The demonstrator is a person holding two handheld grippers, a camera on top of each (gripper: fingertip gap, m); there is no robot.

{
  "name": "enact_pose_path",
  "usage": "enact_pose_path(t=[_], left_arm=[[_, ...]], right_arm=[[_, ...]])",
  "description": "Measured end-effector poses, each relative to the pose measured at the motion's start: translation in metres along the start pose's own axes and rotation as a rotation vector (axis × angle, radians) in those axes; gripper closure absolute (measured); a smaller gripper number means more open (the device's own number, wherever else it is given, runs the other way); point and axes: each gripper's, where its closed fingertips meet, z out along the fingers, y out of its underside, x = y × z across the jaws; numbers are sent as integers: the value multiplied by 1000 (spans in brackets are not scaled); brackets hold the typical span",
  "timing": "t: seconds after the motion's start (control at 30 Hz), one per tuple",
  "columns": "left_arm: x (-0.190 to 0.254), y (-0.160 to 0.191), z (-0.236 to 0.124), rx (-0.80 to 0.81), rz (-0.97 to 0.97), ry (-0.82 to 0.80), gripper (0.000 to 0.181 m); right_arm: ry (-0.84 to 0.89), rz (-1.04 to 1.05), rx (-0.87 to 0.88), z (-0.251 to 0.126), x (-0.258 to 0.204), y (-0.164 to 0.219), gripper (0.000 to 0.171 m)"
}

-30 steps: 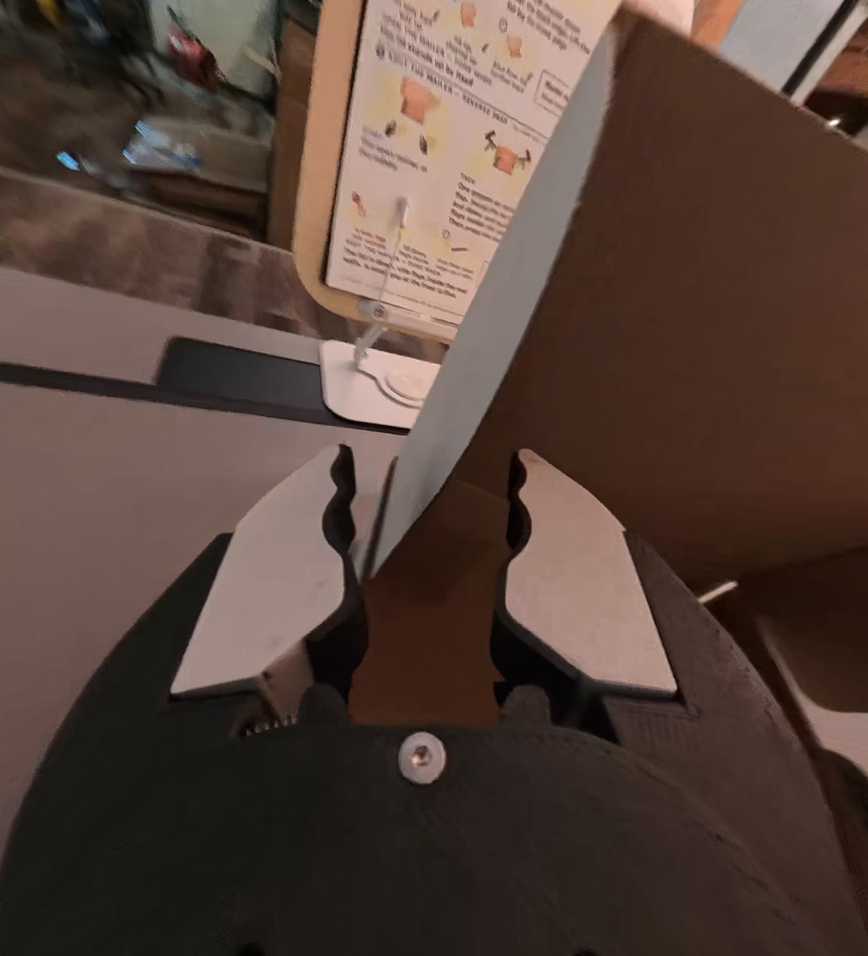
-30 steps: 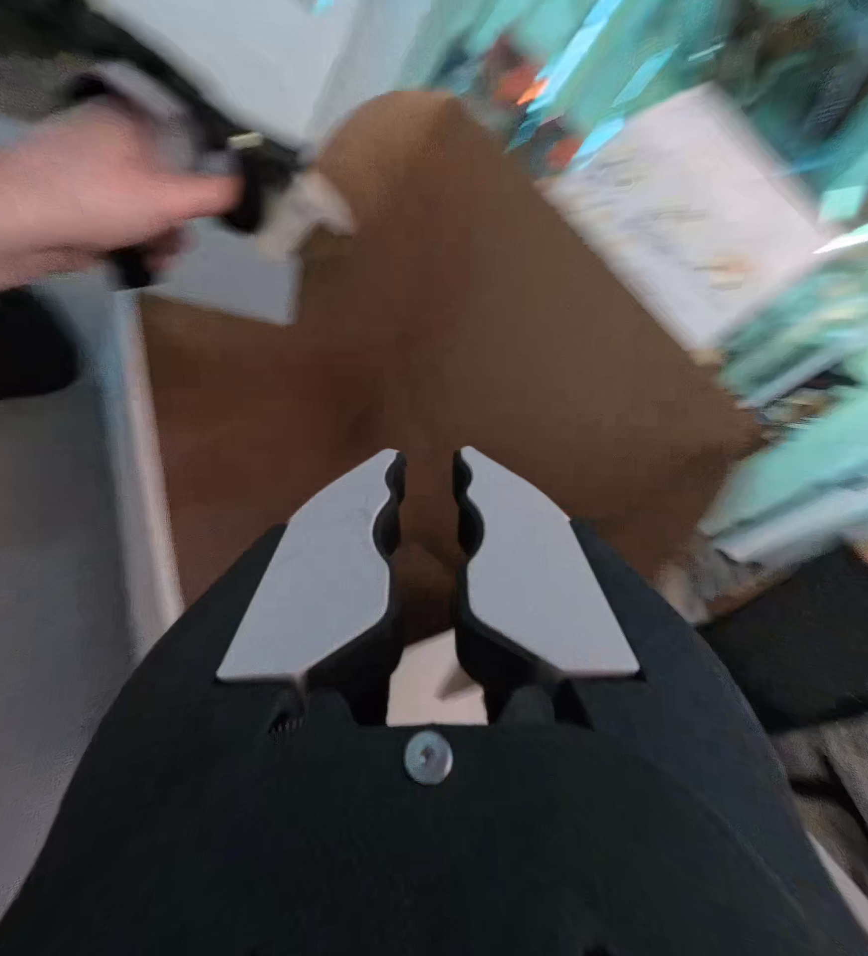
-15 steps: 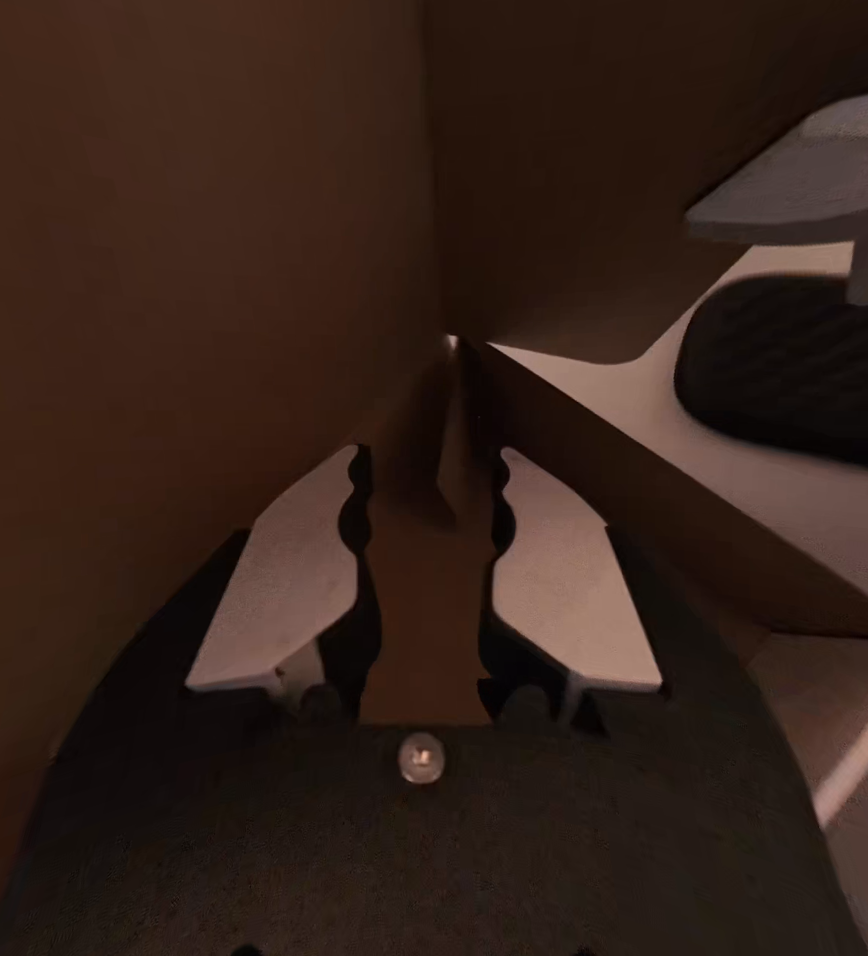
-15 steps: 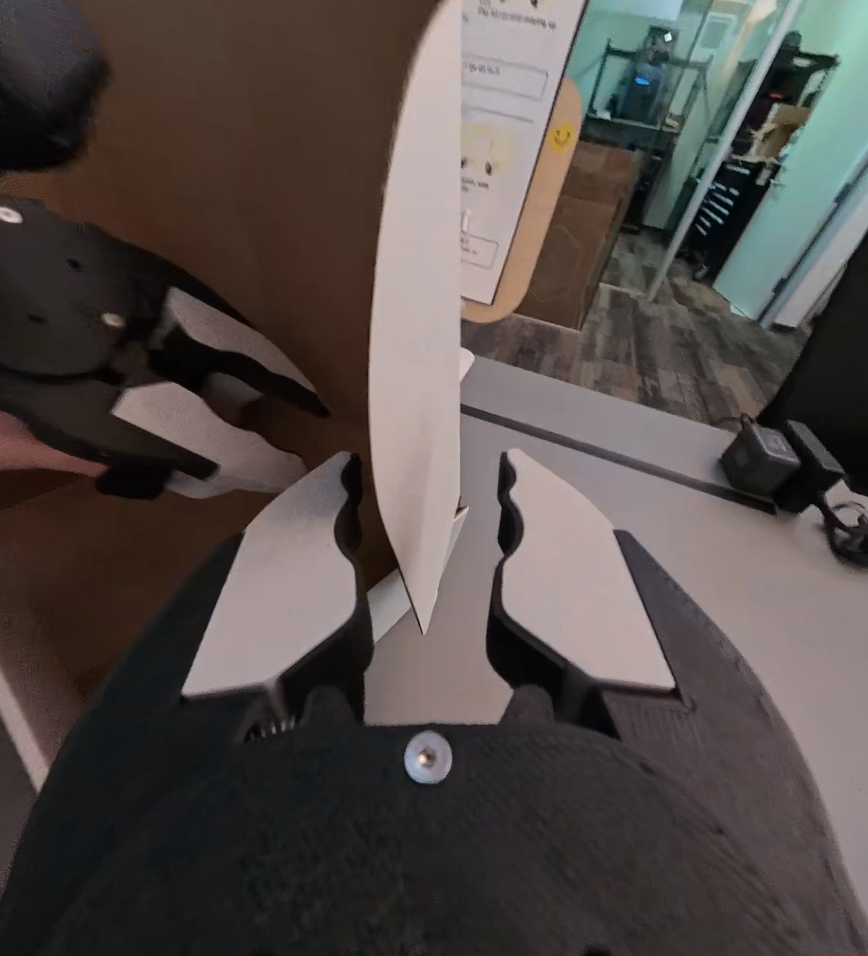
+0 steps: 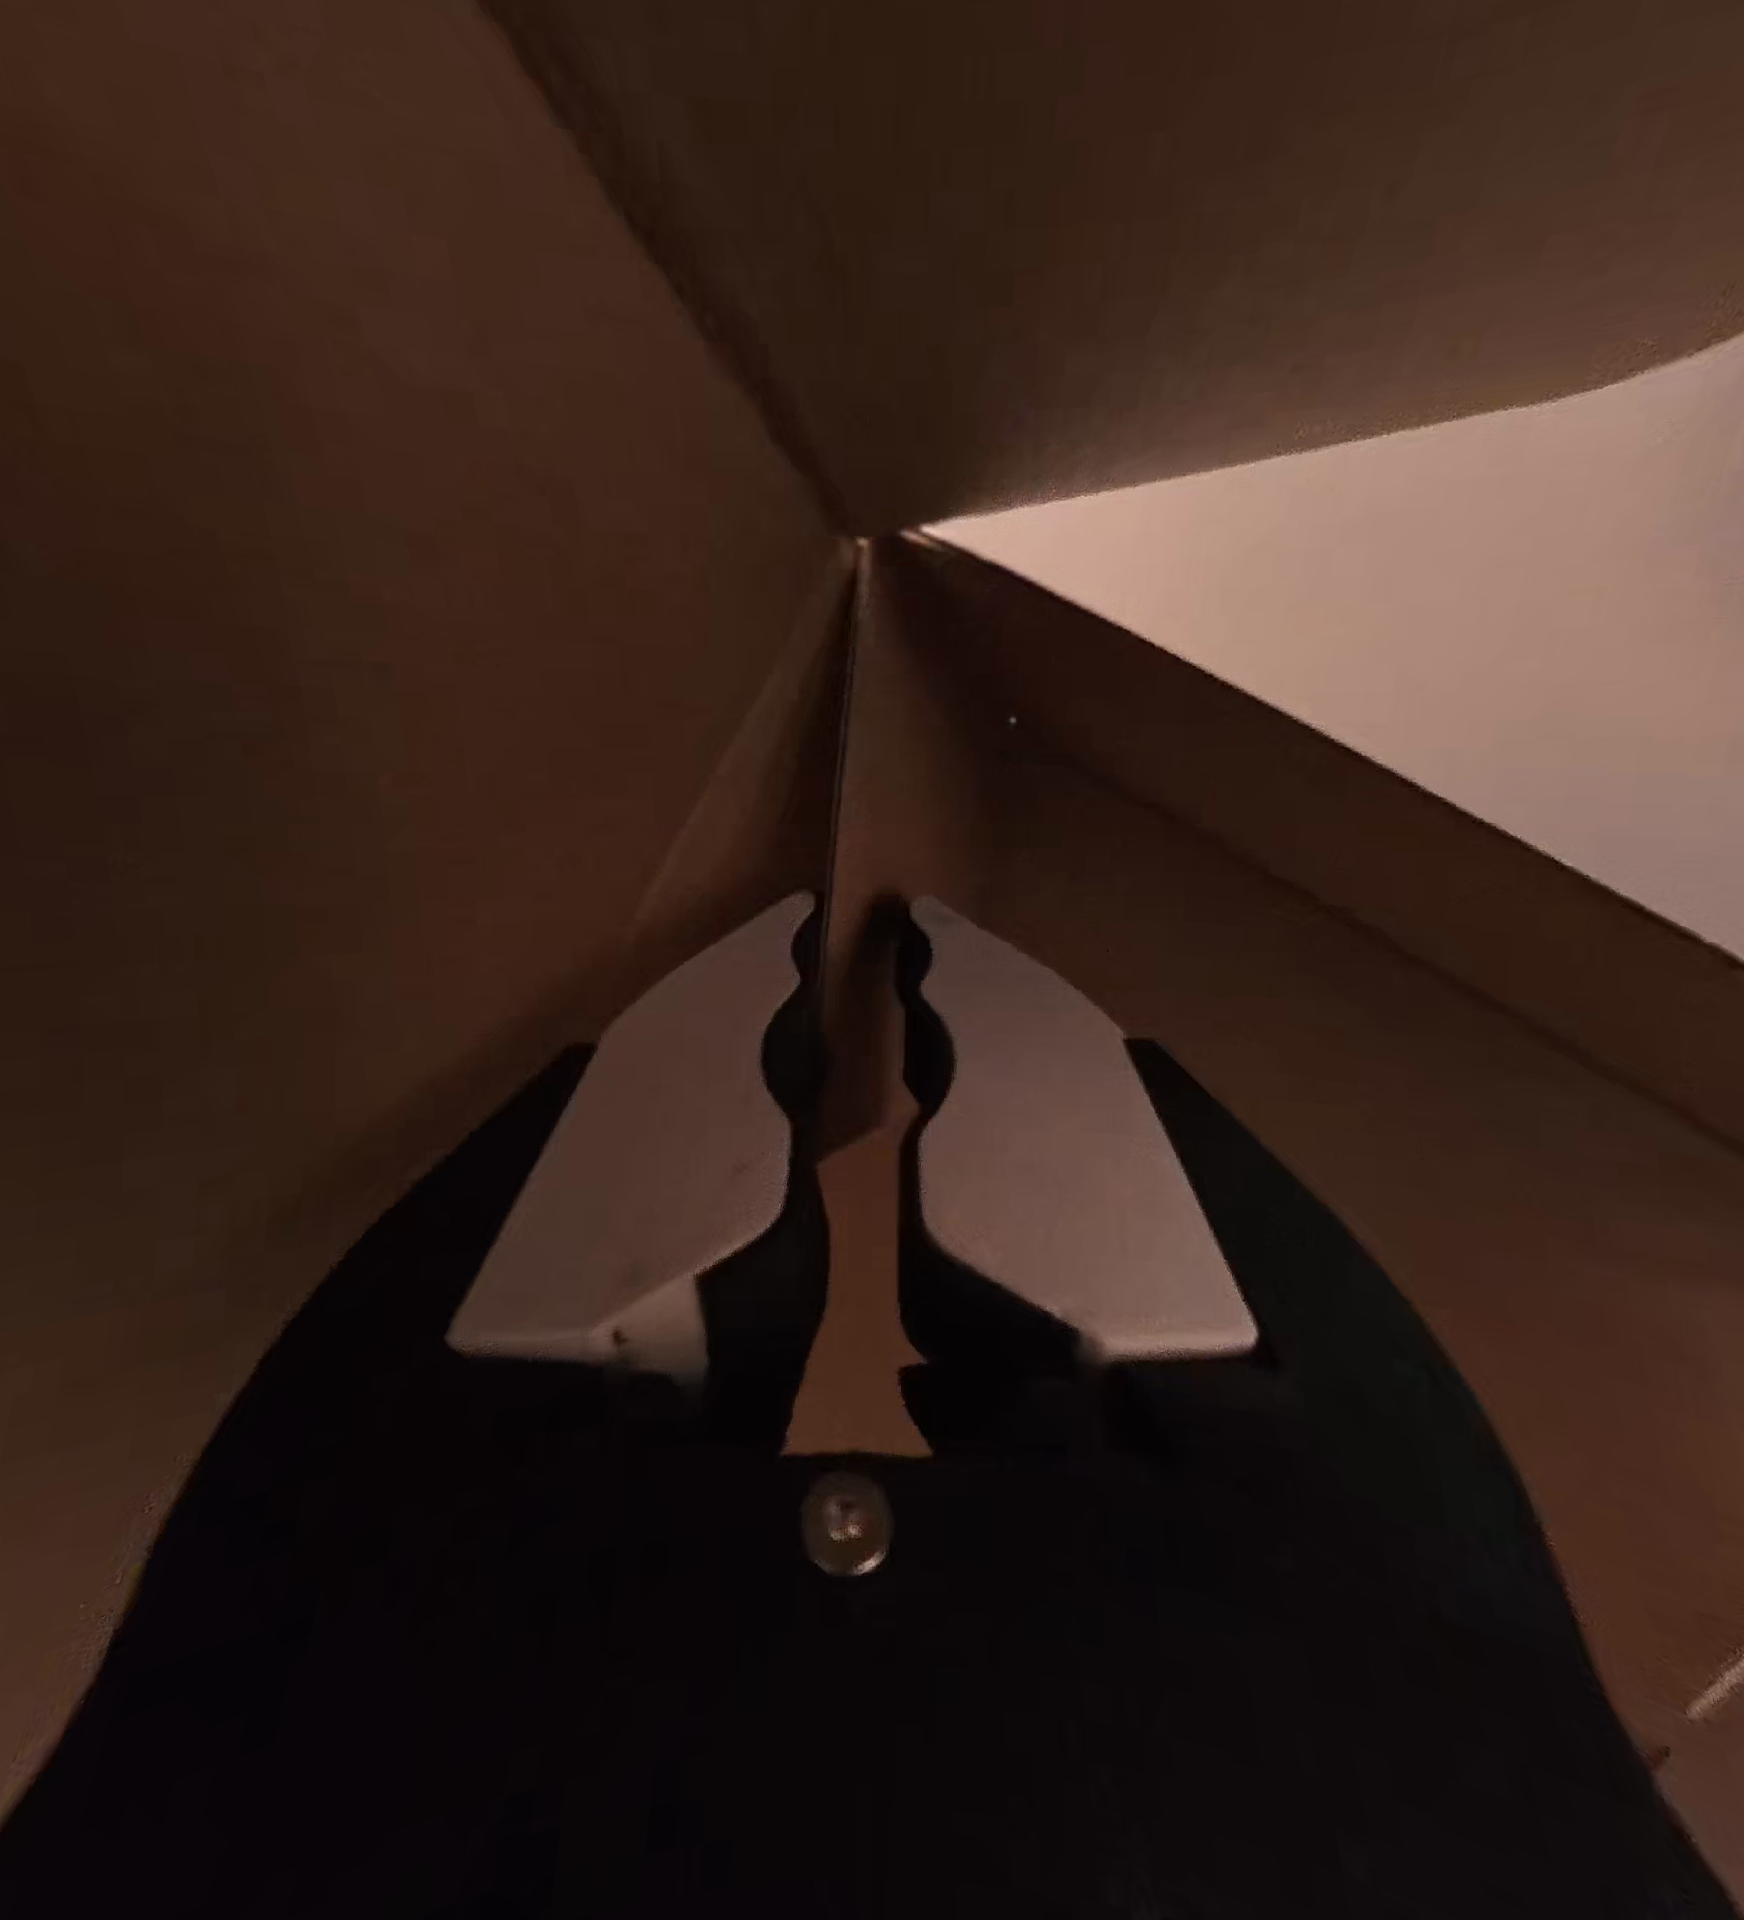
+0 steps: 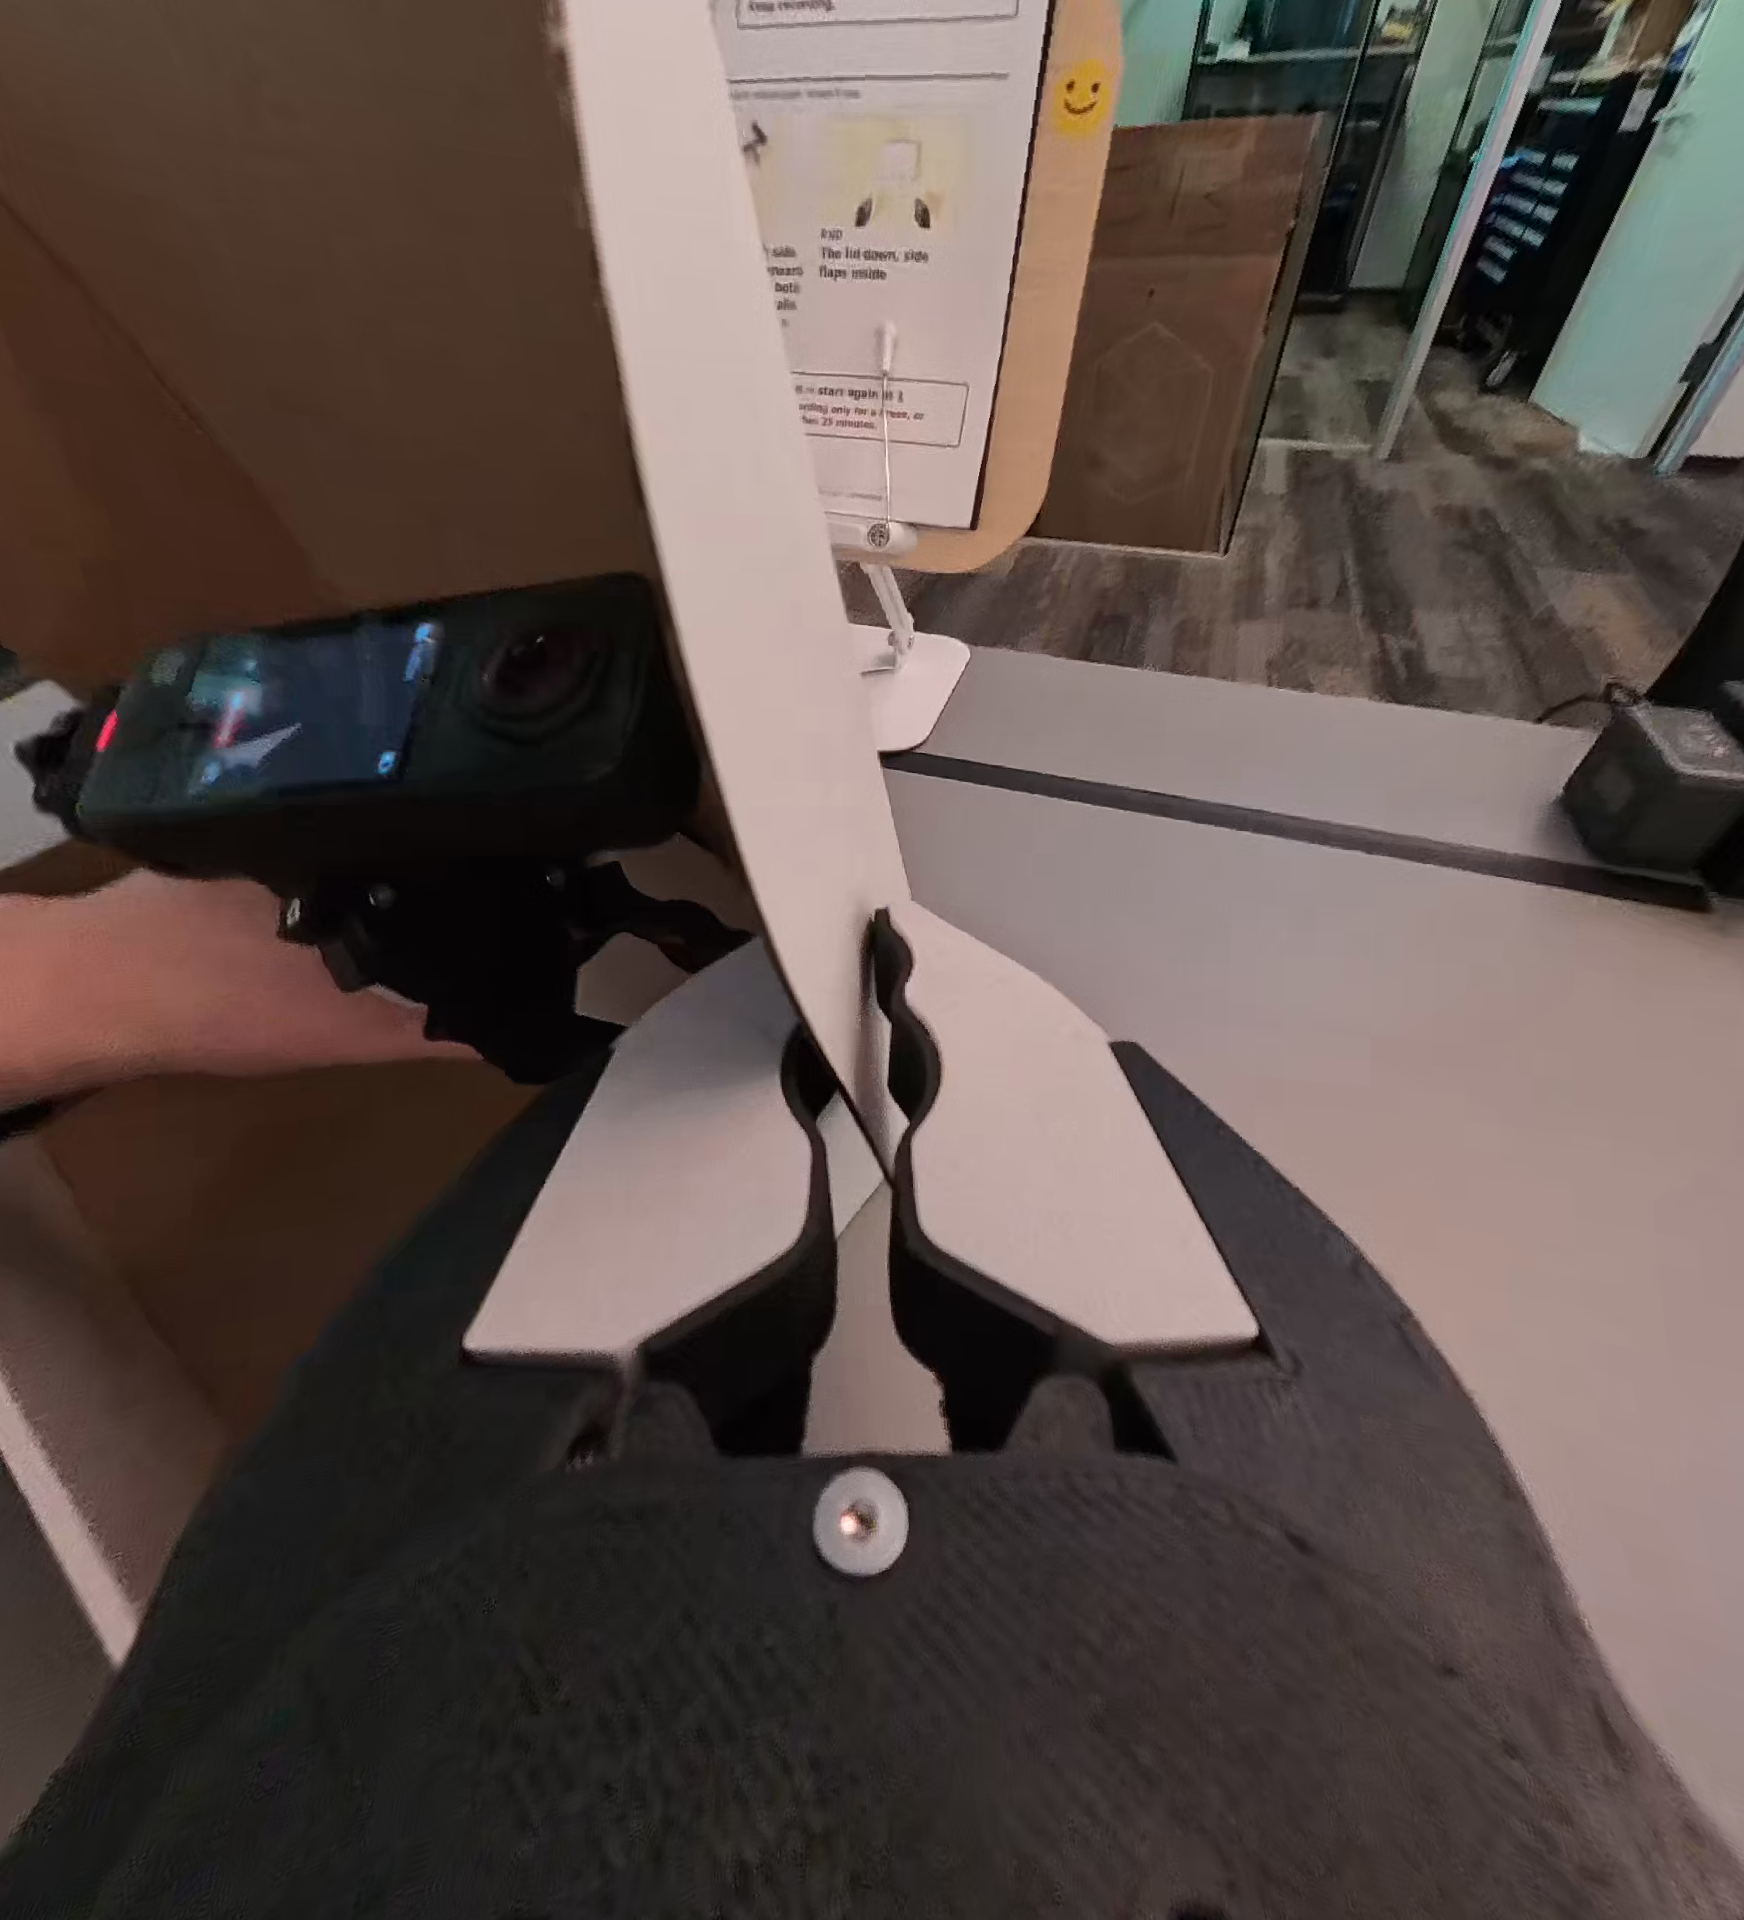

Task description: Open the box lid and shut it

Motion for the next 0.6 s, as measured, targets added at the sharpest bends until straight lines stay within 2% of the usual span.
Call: enact_pose_path(t=[0.2,0.43,0.6], left_arm=[[-26,-9,12,43,-265,-88,173],[-43,-4,13,37,-319,-108,172],[-54,-1,12,52,-376,-95,172]], right_arm=[[-8,123,-155,21,14,-13,166],[-11,246,-350,36,15,-22,165],[-10,385,-356,39,7,-24,163]])
